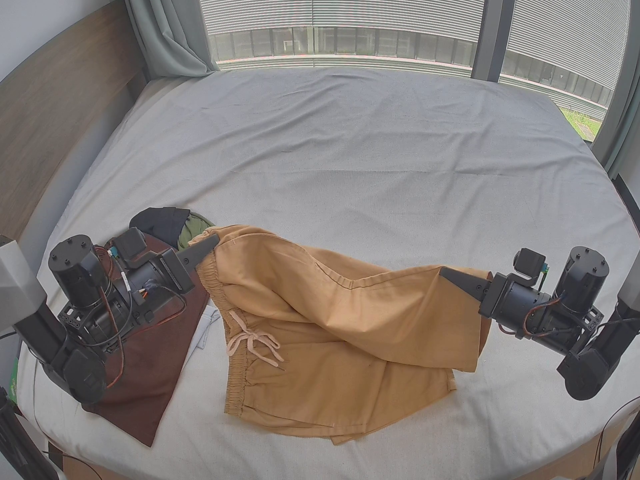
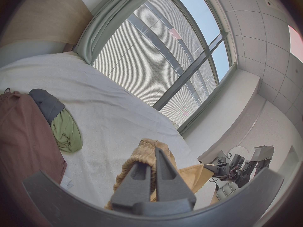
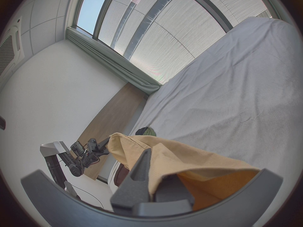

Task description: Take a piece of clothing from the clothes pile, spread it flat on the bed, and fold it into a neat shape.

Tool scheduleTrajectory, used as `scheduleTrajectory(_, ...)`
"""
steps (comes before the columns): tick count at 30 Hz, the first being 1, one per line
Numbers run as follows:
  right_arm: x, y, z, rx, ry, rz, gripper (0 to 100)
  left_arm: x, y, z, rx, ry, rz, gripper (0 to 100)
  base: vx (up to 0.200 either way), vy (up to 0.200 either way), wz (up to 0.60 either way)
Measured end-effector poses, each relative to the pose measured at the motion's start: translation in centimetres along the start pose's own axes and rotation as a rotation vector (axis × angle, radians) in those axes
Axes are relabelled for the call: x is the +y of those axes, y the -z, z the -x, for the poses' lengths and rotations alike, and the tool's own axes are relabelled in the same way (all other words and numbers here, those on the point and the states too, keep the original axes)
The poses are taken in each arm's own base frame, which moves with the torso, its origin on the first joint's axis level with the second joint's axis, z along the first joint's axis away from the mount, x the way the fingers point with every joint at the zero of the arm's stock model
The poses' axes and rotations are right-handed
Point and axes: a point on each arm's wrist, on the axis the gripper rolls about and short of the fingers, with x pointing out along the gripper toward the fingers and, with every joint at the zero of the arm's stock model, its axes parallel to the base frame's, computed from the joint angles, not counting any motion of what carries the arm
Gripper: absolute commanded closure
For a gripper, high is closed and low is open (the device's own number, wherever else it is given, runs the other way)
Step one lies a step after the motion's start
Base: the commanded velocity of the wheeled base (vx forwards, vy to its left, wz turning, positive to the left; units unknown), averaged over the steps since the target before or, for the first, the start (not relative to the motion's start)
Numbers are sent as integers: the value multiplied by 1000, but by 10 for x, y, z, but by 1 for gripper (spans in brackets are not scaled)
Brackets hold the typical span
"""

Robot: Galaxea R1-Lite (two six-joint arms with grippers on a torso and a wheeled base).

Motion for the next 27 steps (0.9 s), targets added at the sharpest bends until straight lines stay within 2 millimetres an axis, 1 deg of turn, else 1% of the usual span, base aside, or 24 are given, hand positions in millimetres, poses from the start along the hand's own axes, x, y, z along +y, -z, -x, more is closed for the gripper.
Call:
scheduleTrajectory(7, 4, -8, -2, -32, -20, 15, 100, -6, -7, 3, -13, 36, -31, 100, 0, 0, 0)
scheduleTrajectory(10, 7, -10, -2, -40, -28, 20, 100, -7, -8, 4, -9, 45, -76, 100, 0, 0, 0)
scheduleTrajectory(15, 10, -13, -1, -51, -36, 26, 100, -4, -8, 6, -9, 37, -128, 100, 0, 0, 0)
scheduleTrajectory(27, 14, -20, 1, -81, -49, 42, 100, -1, -7, 9, -2, 19, -126, 100, 0, 0, 0)
